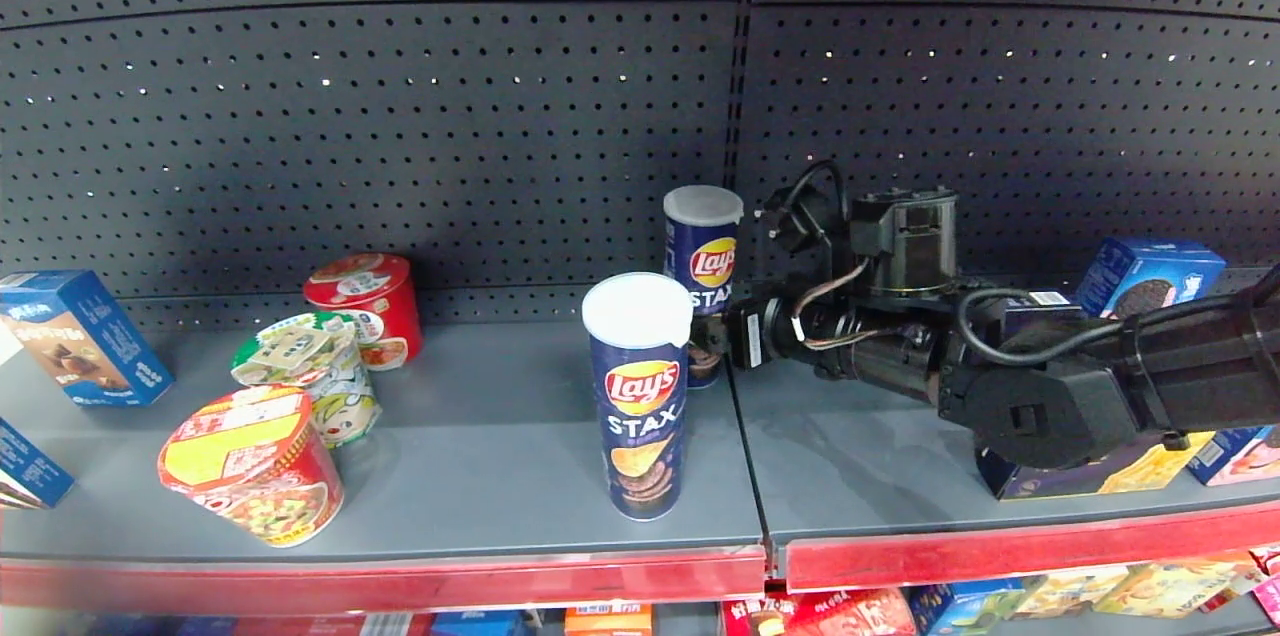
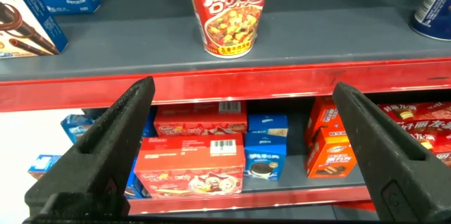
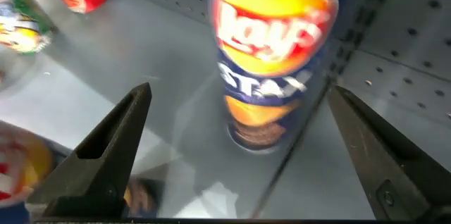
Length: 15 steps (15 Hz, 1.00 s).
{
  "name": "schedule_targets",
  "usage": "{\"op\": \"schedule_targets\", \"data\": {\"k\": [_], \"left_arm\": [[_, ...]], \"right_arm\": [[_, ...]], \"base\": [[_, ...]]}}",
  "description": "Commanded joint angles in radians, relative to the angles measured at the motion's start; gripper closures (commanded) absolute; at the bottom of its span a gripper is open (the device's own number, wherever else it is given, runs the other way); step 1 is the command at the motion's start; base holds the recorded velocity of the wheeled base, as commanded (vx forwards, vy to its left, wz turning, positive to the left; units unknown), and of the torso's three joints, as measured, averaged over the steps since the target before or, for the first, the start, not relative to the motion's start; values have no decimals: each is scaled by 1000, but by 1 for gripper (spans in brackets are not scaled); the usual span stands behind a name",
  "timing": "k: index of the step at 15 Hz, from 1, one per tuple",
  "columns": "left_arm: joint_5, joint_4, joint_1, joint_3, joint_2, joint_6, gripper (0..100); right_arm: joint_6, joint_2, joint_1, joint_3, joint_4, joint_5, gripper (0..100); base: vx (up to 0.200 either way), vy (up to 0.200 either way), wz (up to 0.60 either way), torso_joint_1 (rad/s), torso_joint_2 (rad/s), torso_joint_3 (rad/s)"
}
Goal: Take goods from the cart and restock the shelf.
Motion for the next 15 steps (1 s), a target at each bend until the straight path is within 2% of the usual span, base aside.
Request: {"op": "schedule_targets", "data": {"k": [1,7,9,15], "left_arm": [[0,0,0,0,2,-1,0],[0,0,0,0,2,-1,0],[0,0,0,0,2,-1,0],[0,0,0,0,2,-1,0]], "right_arm": [[-2,-41,-8,38,1,-15,0],[-8,-162,-48,181,25,-76,0],[1,-176,-49,184,70,-107,0],[-2,-195,-69,184,88,-156,0]], "base": [[0,0,0,0,0,0],[0,0,0,0,0,0],[0,0,0,0,0,0],[0,0,0,0,0,0]]}}
